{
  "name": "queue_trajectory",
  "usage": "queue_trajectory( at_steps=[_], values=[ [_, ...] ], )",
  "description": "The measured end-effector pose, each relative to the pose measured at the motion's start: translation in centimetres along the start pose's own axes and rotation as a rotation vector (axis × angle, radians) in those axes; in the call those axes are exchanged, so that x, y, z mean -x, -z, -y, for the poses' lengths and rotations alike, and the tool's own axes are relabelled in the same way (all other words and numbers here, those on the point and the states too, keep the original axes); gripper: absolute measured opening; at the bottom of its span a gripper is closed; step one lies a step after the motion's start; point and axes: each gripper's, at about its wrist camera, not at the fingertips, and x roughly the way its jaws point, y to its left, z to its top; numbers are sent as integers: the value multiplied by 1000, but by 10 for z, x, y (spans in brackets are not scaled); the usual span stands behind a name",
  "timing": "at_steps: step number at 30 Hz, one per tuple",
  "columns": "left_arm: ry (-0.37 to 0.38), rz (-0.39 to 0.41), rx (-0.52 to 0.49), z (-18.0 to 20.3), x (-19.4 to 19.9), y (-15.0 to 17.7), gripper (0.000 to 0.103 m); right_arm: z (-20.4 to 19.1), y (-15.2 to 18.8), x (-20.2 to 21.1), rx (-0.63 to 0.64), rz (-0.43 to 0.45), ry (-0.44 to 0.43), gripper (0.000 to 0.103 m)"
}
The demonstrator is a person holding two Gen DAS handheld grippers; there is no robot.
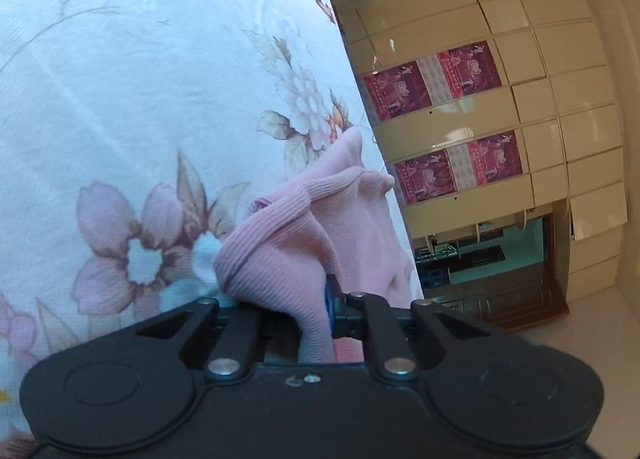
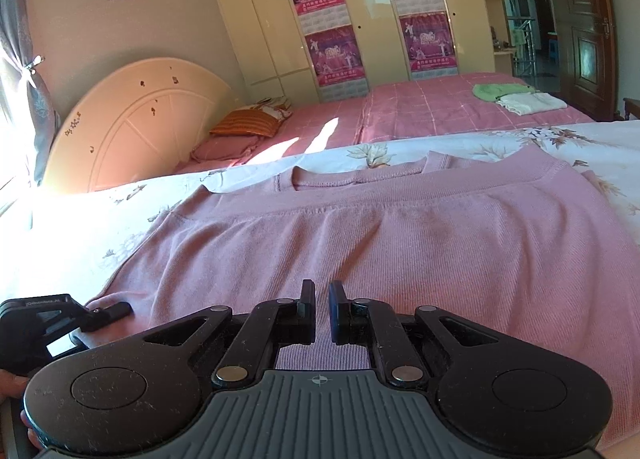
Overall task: Fold small clothes
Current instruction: 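Grasp the folded sweatshirt edge with the left gripper and lift it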
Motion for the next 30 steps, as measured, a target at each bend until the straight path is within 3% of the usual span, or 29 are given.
queue_trajectory(
  at_steps=[2,4,5,7,10,13,14,17,22,26,30],
  values=[
    [31,7,19,-1,1,0,26,0,0,-9,-6,-12,-2,8],
    [25,27,0,1,1,4,26,-1,0,-13,-8,-18,-8,8],
    [14,35,-21,3,0,6,25,-2,0,-14,-7,-17,-12,8],
    [-12,39,-27,4,-1,8,9,-4,0,-16,-7,-18,-22,8],
    [18,75,-15,2,10,13,7,-7,0,-17,-2,-23,-27,8],
    [14,87,-54,5,16,22,9,-8,-1,-19,2,-25,-33,8],
    [-3,92,-44,3,15,22,17,-8,0,-19,2,-28,-34,8],
    [40,114,-17,-3,12,16,20,-8,-1,-21,-2,-28,-37,8],
    [-23,92,-8,-1,1,2,12,-10,-3,-26,4,-31,-47,8],
    [-70,67,-110,15,-3,-4,8,-11,7,-45,44,-97,16,3],
    [70,30,-195,46,5,-4,8,-3,6,-47,-14,-105,3,2]
  ],
)
